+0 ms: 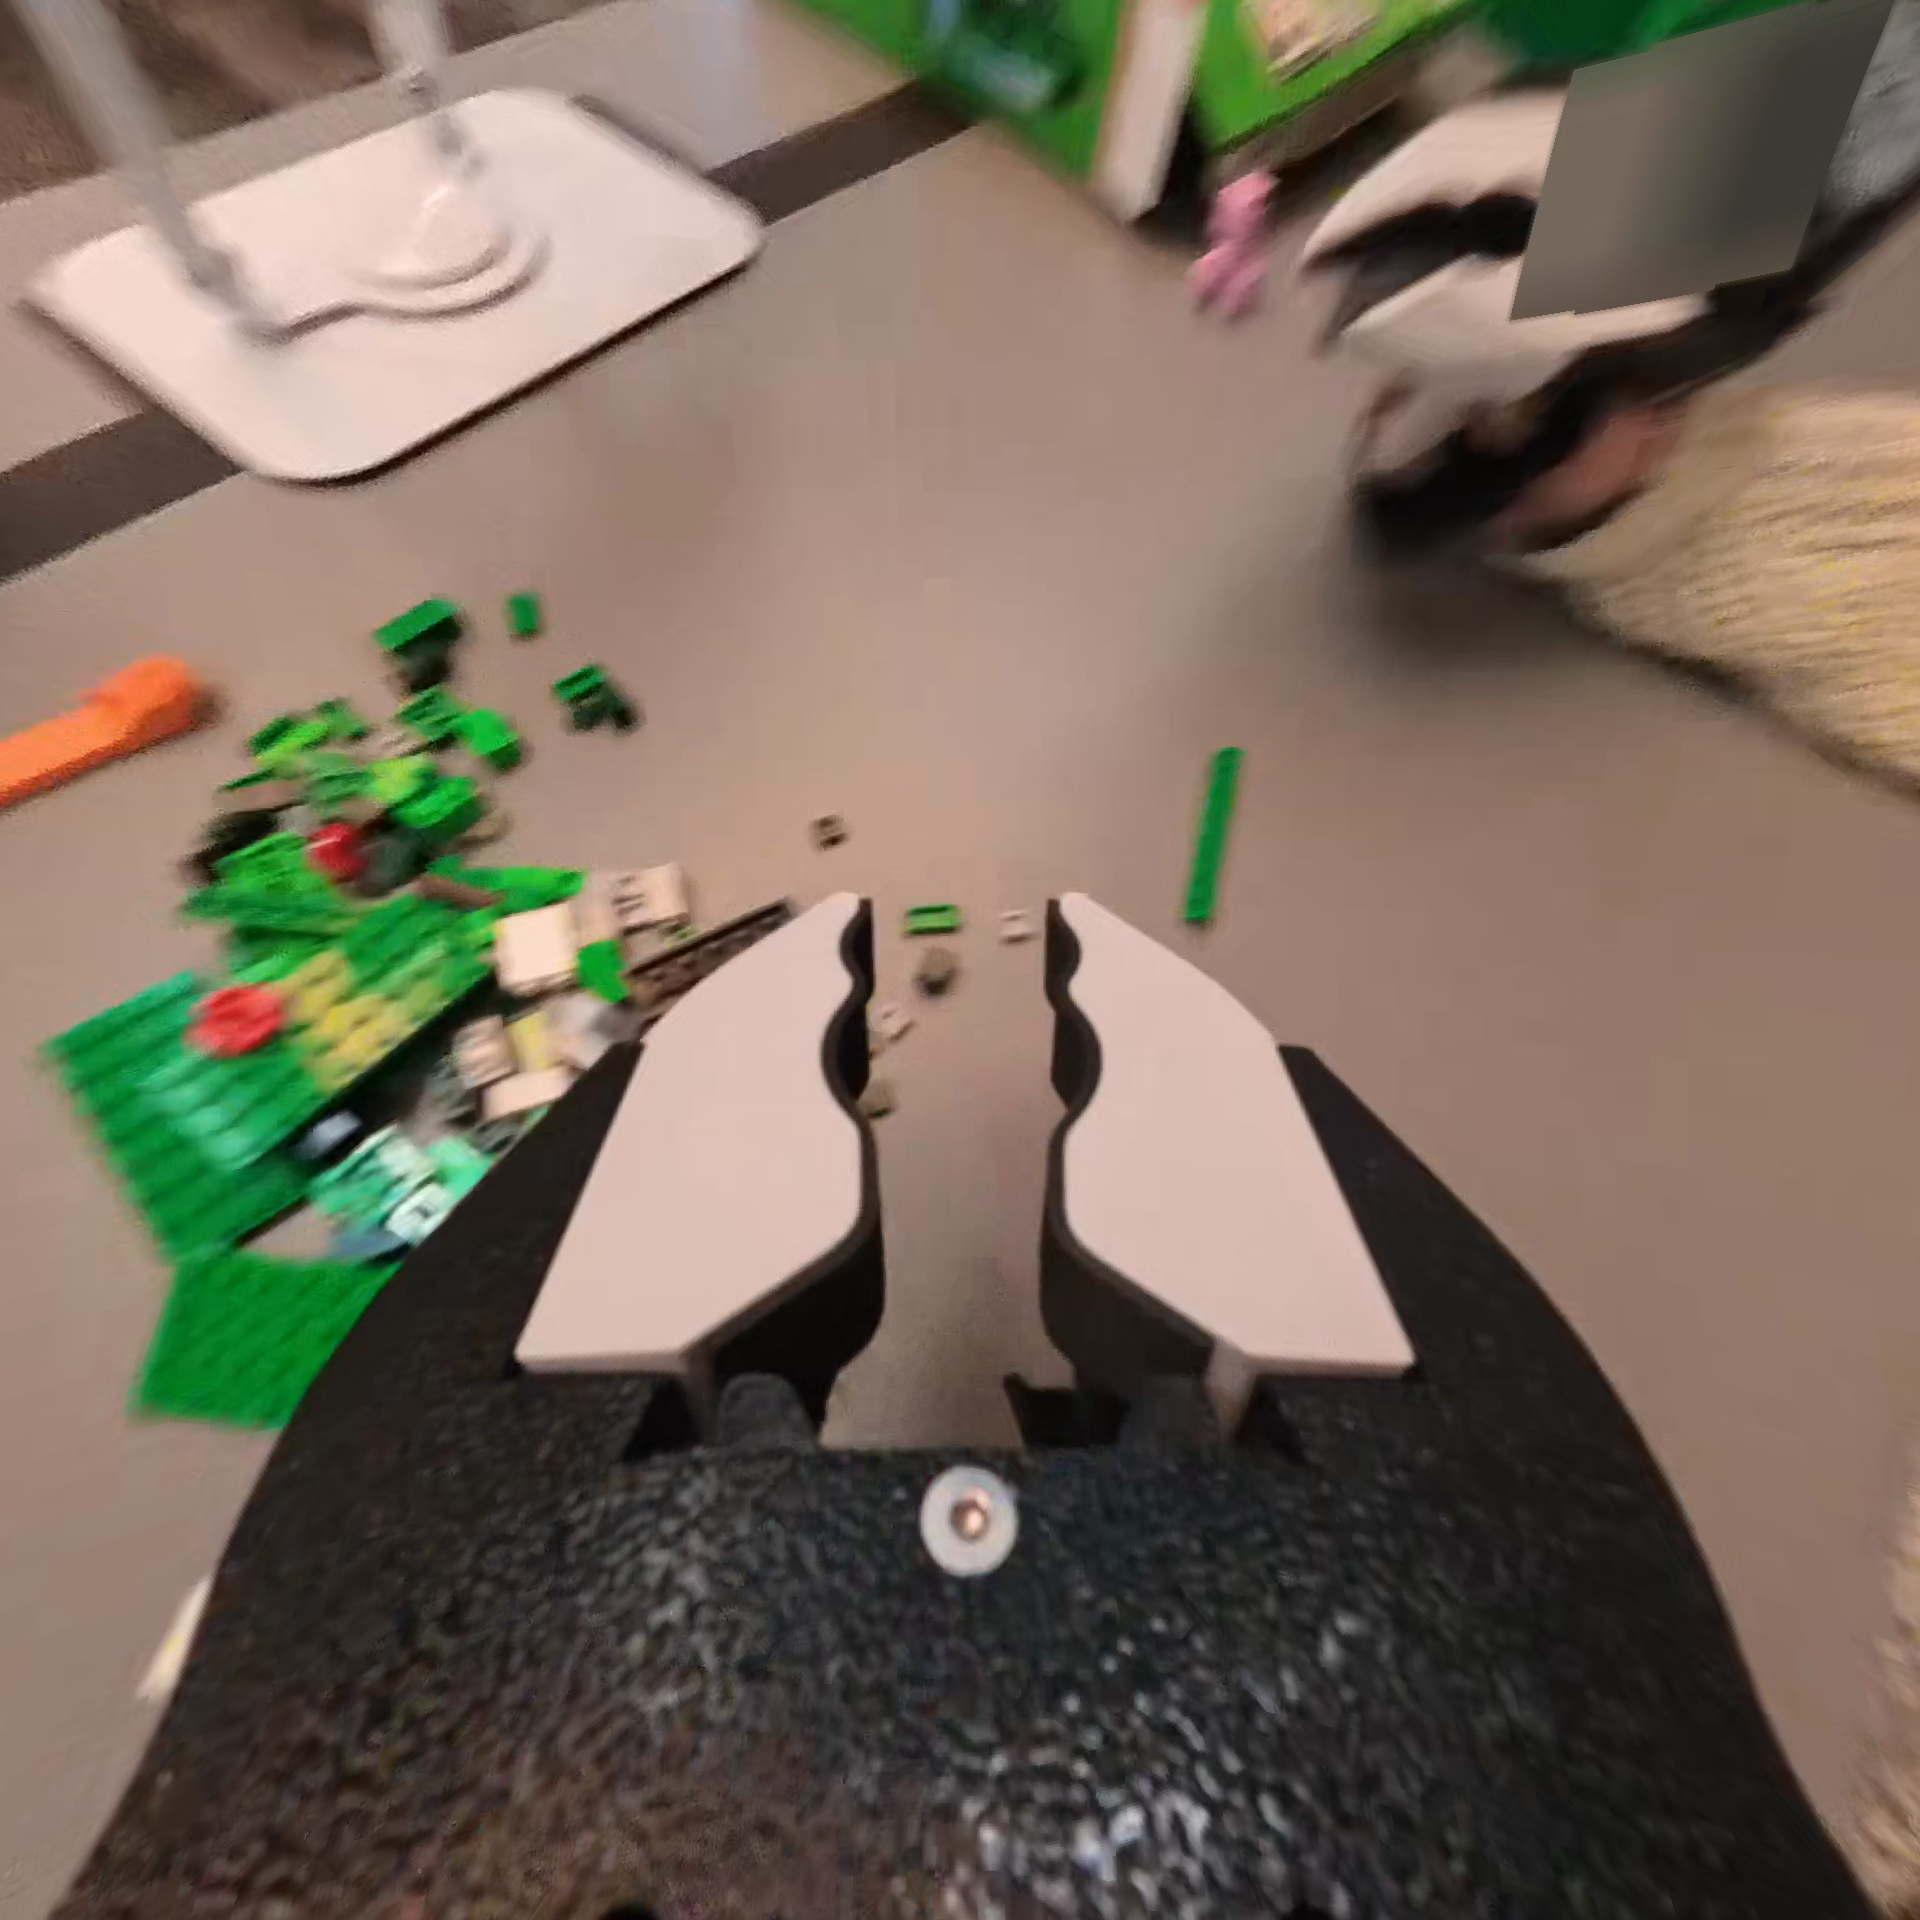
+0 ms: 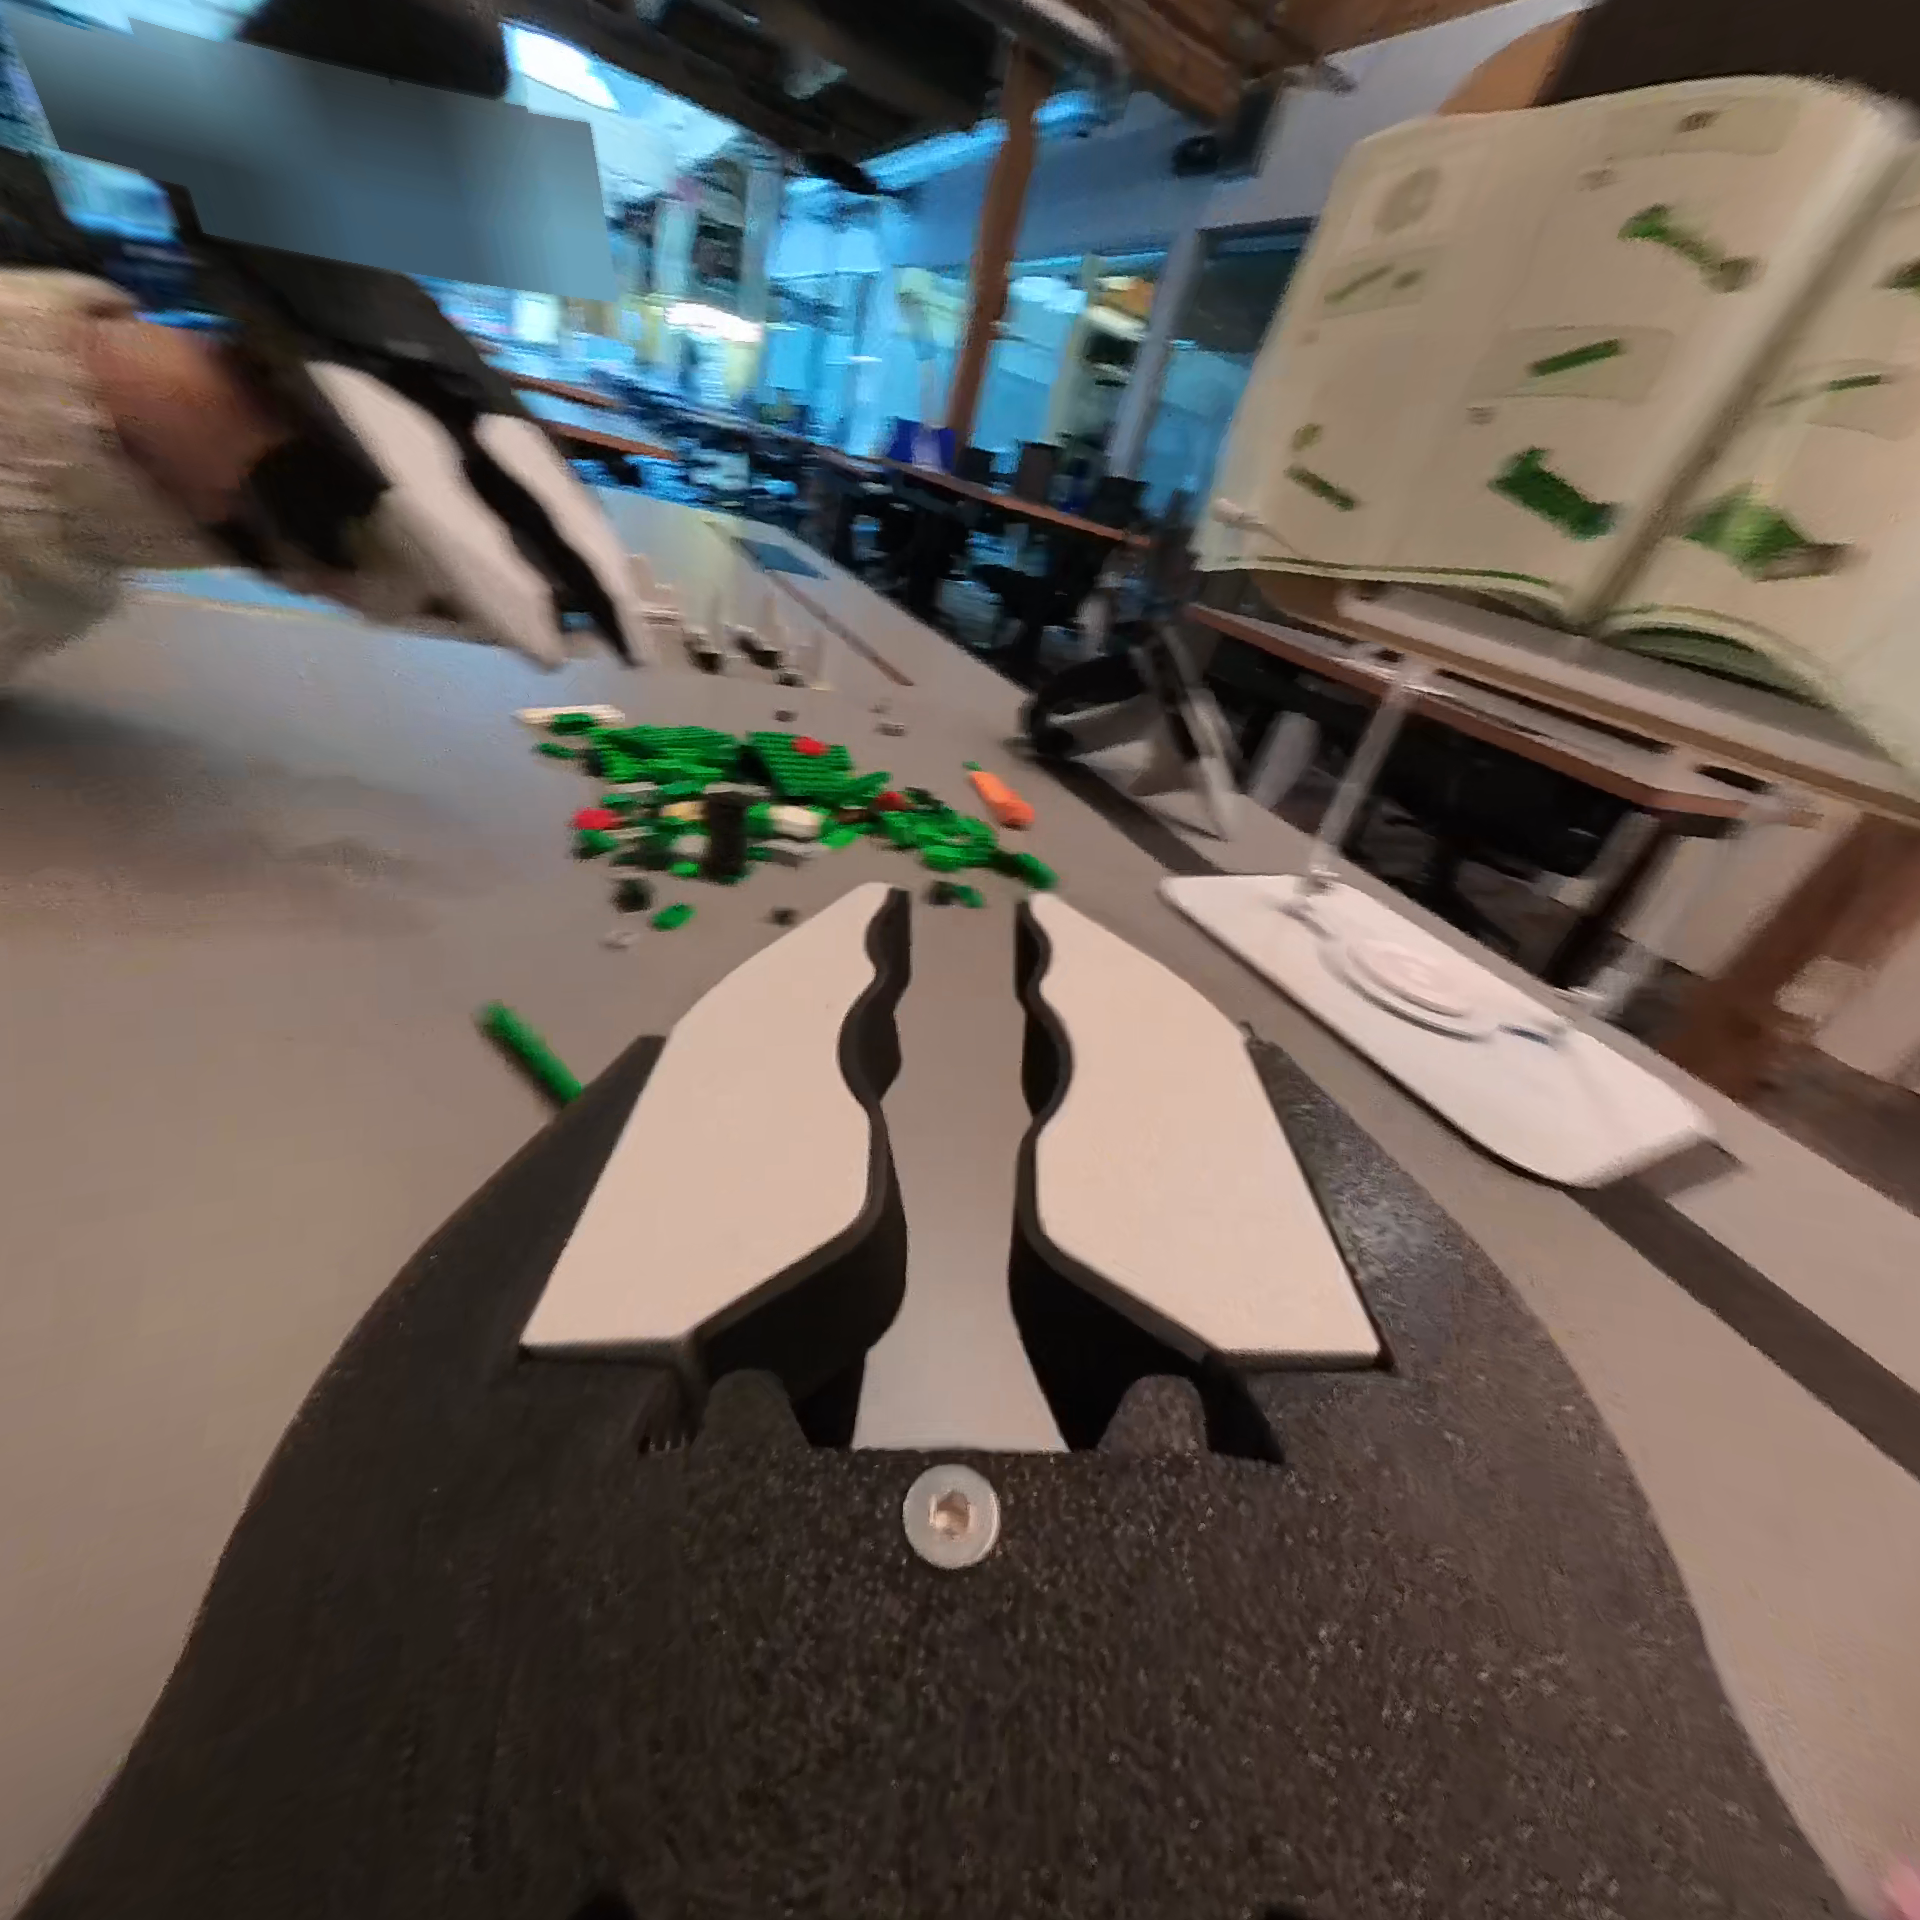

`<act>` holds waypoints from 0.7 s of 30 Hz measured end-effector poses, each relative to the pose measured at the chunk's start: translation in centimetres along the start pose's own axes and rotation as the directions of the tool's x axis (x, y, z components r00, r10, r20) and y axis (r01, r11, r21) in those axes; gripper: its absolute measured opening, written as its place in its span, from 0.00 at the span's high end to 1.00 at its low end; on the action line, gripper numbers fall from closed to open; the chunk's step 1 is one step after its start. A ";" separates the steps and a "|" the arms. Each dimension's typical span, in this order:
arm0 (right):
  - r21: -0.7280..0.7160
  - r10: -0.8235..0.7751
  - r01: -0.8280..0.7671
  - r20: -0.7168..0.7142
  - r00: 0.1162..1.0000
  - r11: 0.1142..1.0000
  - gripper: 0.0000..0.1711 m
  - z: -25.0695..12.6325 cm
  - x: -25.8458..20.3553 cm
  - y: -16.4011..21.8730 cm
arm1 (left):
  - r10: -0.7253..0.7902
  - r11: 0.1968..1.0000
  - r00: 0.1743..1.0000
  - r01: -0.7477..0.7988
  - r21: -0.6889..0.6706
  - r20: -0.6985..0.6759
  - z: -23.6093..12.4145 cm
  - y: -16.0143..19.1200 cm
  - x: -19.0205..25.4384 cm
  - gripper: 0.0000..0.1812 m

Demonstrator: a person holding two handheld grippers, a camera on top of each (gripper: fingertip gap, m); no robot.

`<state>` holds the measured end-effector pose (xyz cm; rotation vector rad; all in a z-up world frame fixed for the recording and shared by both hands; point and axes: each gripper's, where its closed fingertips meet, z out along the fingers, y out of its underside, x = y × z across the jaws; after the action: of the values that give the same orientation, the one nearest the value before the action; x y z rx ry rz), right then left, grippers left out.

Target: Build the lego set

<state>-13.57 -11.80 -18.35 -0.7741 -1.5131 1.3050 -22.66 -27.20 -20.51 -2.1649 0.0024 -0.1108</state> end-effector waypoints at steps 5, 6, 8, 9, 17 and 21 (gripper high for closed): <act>-0.171 0.068 0.005 0.415 0.907 0.985 0.92 1.2 -6.3 1.5 | 0.149 0.989 0.967 -0.141 0.052 -0.205 1.1 0.8 4.1 0.85; -0.247 0.095 0.032 0.486 0.869 0.968 0.93 1.2 -7.8 2.2 | 0.191 0.982 0.949 -0.185 0.049 -0.249 1.6 1.1 5.4 0.86; -0.378 0.094 0.133 0.526 0.845 0.916 0.93 1.4 -9.0 4.2 | 0.255 0.966 0.920 -0.258 0.029 -0.298 2.7 1.6 7.6 0.86; -0.405 0.052 0.205 0.540 0.840 0.891 0.92 1.6 -9.1 5.1 | 0.287 0.955 0.912 -0.297 0.010 -0.294 3.4 1.8 8.1 0.86; -0.444 -0.053 0.428 0.643 0.764 0.787 0.90 1.8 -9.3 7.6 | 0.438 0.875 0.862 -0.474 -0.096 -0.254 7.1 2.7 8.9 0.86; -0.530 0.049 0.387 0.634 0.772 0.754 0.98 1.9 -9.4 7.8 | 0.503 0.855 0.846 -0.517 -0.045 -0.178 6.9 2.1 8.4 0.87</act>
<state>-13.12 -19.22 -28.26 -0.5910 -2.5946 0.9048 -13.63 -23.07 -25.40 -2.1661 0.6892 0.0262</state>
